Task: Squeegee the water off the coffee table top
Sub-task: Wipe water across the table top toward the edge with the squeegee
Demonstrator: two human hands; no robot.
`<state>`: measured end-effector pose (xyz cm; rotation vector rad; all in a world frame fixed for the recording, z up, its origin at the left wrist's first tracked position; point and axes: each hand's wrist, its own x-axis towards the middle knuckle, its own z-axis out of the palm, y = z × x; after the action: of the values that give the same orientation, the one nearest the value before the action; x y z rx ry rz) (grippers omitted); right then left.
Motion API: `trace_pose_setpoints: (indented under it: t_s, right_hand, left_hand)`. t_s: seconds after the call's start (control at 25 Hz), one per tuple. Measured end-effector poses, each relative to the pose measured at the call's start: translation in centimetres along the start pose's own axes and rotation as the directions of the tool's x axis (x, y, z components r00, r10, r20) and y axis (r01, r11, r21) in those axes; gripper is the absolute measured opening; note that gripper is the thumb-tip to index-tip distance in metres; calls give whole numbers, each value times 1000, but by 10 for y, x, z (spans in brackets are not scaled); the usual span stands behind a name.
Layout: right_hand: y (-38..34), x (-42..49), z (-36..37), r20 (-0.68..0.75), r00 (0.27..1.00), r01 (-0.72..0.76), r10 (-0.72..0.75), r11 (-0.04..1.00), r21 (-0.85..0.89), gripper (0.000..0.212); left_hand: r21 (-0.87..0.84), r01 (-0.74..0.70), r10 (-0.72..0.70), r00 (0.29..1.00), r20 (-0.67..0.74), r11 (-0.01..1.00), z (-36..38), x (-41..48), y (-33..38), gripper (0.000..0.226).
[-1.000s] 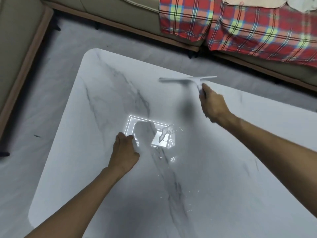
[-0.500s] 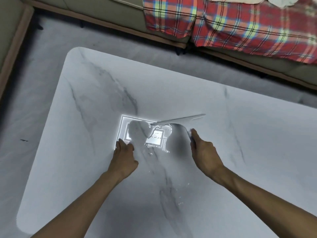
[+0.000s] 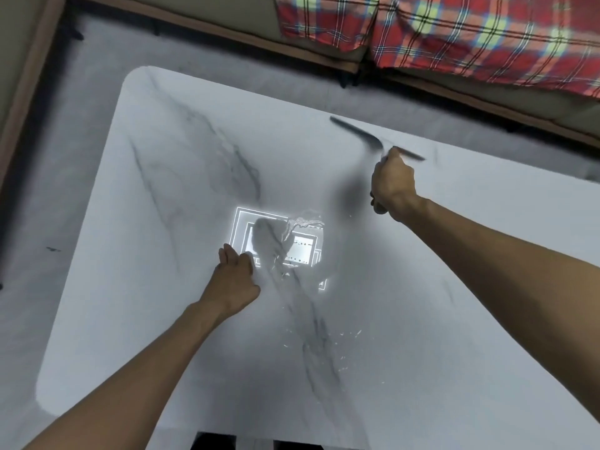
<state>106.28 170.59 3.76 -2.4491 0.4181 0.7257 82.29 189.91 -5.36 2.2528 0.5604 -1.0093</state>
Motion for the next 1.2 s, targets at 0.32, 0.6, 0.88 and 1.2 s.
trace_pose_setpoints:
  t_s: [0.32, 0.6, 0.88, 1.2]
  right_hand:
    - [56, -72, 62, 165, 889, 459, -428, 824, -331, 41]
    - [137, -115, 42, 147, 924, 376, -352, 773, -511, 40]
    - [196, -159, -3, 81, 967, 248, -241, 820, -516, 42]
    - [156, -195, 30, 228, 807, 566, -544, 606, -558, 45]
  left_hand:
    - [-60, -114, 104, 983, -150, 992, 9, -16, -14, 23]
    - [-13, -114, 113, 992, -55, 993, 44, -58, -36, 18]
    - [-129, -63, 60, 998, -29, 990, 62, -101, -45, 19]
    - [-397, -23, -157, 896, -416, 918, 45, -127, -73, 13]
